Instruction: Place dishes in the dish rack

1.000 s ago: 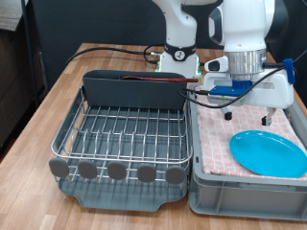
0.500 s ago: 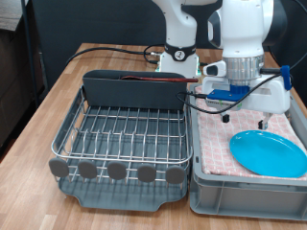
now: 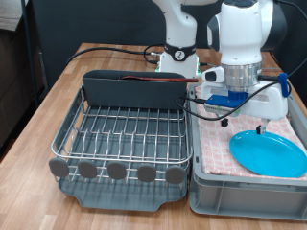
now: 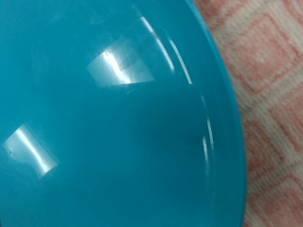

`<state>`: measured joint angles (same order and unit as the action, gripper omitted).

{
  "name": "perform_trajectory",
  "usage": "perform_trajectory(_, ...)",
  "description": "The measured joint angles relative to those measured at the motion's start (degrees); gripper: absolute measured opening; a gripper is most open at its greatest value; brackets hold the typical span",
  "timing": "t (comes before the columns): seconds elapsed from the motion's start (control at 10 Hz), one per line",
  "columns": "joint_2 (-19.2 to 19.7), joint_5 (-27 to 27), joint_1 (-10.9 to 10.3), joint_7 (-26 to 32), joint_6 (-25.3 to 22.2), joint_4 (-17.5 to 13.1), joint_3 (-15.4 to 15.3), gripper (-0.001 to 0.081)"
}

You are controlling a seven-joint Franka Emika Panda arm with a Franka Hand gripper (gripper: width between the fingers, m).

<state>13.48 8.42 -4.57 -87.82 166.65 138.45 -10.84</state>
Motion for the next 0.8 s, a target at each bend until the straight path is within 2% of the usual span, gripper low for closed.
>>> perform_trajectory(0.8, 4.45, 0.73, 1.22, 1.18, 3.95, -2.39, -1.04, 0.0802)
